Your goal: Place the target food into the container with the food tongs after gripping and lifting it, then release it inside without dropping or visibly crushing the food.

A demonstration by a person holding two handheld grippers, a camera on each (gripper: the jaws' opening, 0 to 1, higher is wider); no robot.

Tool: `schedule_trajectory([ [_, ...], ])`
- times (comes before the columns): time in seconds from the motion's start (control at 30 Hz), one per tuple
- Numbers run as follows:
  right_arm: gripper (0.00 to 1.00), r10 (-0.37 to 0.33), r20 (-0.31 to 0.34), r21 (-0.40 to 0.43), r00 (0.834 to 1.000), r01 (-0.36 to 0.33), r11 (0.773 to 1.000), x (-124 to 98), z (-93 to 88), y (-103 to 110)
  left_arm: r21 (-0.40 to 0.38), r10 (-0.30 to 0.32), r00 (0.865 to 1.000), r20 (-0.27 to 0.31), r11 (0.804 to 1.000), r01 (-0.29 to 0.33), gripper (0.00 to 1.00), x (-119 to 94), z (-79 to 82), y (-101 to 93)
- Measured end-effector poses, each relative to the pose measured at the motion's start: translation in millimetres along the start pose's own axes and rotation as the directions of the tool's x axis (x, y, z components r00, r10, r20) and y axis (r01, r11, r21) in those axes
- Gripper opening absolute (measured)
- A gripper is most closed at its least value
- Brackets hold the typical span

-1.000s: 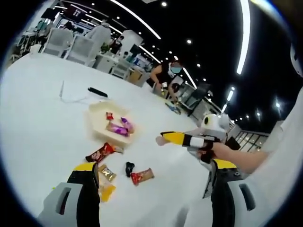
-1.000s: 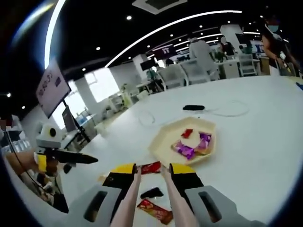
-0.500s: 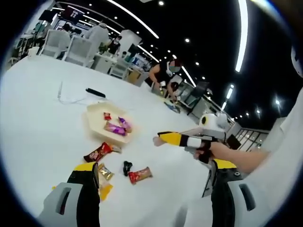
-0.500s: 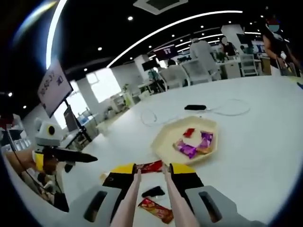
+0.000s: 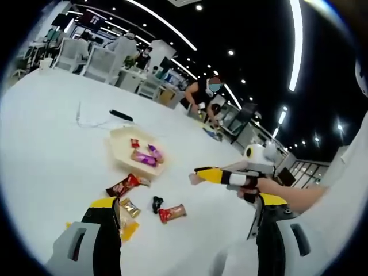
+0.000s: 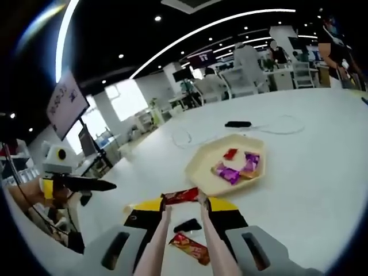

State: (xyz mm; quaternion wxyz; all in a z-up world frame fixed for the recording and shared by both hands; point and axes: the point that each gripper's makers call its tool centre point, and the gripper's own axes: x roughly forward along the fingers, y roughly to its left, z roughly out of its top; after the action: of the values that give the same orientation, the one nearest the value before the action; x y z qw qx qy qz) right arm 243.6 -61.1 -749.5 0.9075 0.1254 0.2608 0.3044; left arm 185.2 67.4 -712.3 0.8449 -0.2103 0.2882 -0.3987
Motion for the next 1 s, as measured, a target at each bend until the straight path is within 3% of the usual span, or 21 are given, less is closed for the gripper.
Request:
schedule_trajectory([
  [0.63, 0.28, 0.008, -0.03, -0.012, 1.0, -0.008, 1.0, -3, -10.7, 1, 0.0, 0.001, 1.0, -0.01, 1.0, -0.001, 0.99, 0, -5.0, 2.2],
  [0.83, 0.27, -0.008, -0.008, -0.023, 1.0, 0.008, 1.0, -4, -8.5, -1, -0.002, 0.001, 1.0, -0.01, 1.0, -0.001, 0.98, -3, -6.4, 2.3],
  [1.0, 0.27, -0.002, -0.018, -0.032, 1.0, 0.001, 0.999, 1, -9.9, 3, -0.018, 0.02, 1.0, -0.009, 1.0, -0.02, 0.99, -10, -11.2, 11.2],
])
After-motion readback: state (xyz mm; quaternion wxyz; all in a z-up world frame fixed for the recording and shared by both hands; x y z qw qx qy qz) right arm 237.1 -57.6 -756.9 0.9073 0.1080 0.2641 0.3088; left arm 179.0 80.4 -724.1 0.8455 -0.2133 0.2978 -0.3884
